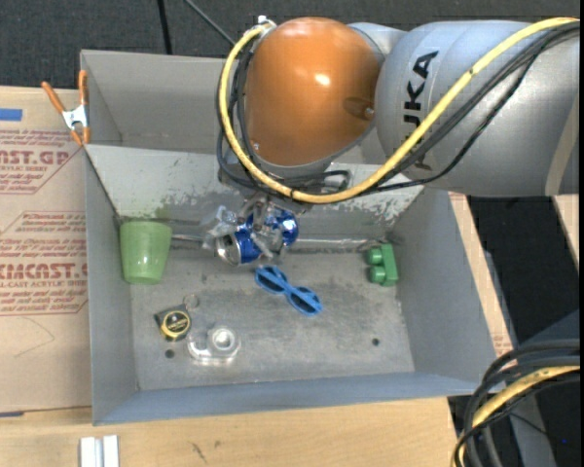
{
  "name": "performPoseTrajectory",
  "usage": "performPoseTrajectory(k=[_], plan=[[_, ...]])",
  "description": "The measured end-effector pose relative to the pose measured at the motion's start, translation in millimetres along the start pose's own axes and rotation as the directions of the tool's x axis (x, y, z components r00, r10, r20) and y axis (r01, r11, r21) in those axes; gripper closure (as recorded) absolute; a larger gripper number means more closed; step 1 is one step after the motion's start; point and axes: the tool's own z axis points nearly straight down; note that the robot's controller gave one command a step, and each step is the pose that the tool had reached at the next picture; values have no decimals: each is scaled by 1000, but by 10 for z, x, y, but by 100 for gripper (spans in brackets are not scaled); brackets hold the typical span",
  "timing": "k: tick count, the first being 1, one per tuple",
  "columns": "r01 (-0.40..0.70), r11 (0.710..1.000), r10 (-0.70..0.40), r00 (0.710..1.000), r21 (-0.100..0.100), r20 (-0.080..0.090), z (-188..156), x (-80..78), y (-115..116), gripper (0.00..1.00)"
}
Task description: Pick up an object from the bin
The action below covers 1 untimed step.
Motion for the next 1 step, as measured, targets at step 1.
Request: performPoseTrajectory(k=[1], plan=[[441, 898, -441, 898, -3, -2, 303, 462, 291, 100]])
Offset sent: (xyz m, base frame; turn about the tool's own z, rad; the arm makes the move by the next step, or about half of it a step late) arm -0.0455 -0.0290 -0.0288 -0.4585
